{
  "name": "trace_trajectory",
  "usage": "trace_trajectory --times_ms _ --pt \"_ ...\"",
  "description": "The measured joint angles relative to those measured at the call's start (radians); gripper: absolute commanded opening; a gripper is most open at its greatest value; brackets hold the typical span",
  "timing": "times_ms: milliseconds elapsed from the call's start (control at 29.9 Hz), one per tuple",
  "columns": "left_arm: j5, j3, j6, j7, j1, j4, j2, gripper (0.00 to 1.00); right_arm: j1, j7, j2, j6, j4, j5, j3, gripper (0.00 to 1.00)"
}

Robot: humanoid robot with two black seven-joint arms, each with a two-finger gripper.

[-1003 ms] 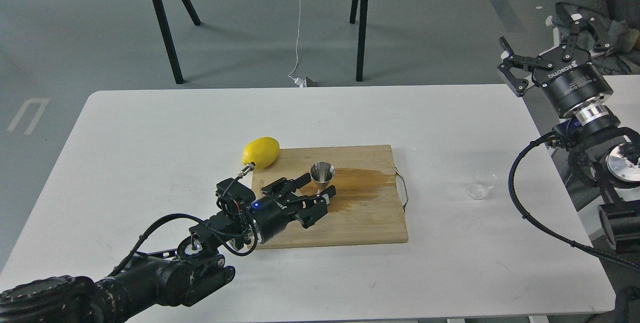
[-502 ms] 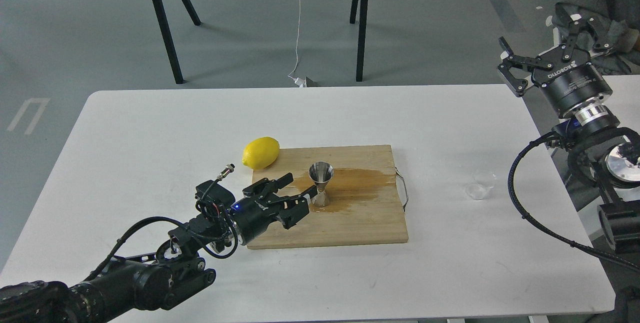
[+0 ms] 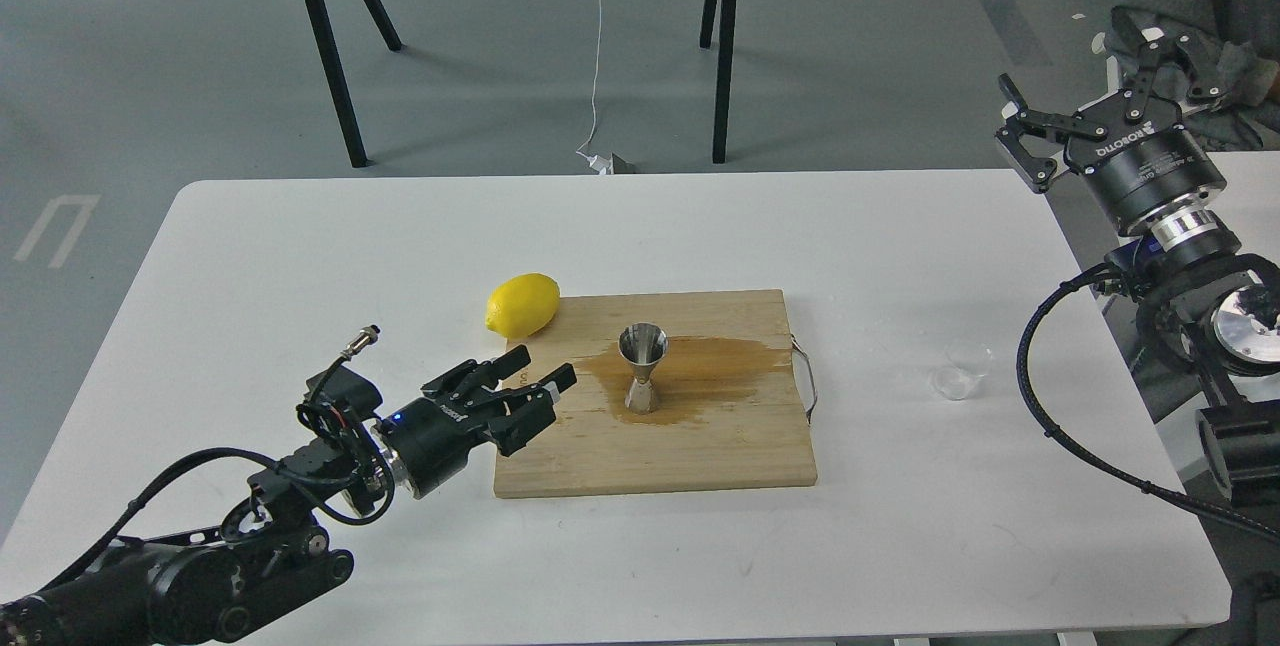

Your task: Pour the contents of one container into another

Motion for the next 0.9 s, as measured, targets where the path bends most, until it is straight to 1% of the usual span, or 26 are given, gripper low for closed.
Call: trace_trajectory --times_ms 67,167,268,468,502,535,602,669,736,836,903 --pt "-0.073 -0.013 -0.058 0.000 0.000 -0.059 0.058 0.81 0.000 0.000 0.001 0.000 0.000 0.011 0.012 0.99" --pt "-0.151 -0.070 -0.179 0.000 -0.003 -0.122 0.125 0.82 -0.002 -0.002 0.003 0.000 0.000 0.060 0.019 0.99" --pt "-0.206 -0.171 -0.345 0.000 -0.002 -0.157 0.160 0.82 -0.018 -0.005 0.004 0.000 -0.001 0.129 0.021 0.99" --pt "-0.364 -0.379 -0.738 0.000 0.003 -0.163 0.189 0.84 -0.063 -0.006 0.003 0.000 0.019 0.233 0.038 0.99" --pt "-0.400 -0.407 -0.791 0.000 0.003 -0.157 0.197 0.84 -0.079 -0.007 0.002 0.000 0.034 0.259 0.044 0.99" --pt "-0.435 -0.430 -0.823 0.000 0.003 -0.149 0.204 0.85 -0.097 -0.007 0.002 0.000 0.053 0.283 0.050 0.99" --pt "-0.511 -0.469 -0.849 0.000 0.002 -0.127 0.216 0.85 -0.136 -0.007 0.002 0.000 0.093 0.323 0.059 0.99" --pt "-0.619 -0.514 -0.856 0.000 0.000 -0.084 0.225 0.87 -0.181 -0.008 0.002 0.000 0.139 0.357 0.076 0.99" --pt "-0.764 -0.557 -0.859 0.000 -0.002 -0.012 0.226 0.87 -0.234 -0.009 0.001 -0.006 0.194 0.390 0.099 0.99" --pt "-1.013 -0.596 -0.859 0.000 -0.007 0.111 0.222 0.89 -0.330 -0.009 -0.007 -0.074 0.285 0.437 0.148 0.99" --pt "-1.138 -0.598 -0.858 0.000 -0.008 0.155 0.221 0.90 -0.396 -0.010 -0.011 -0.134 0.339 0.456 0.177 0.99"
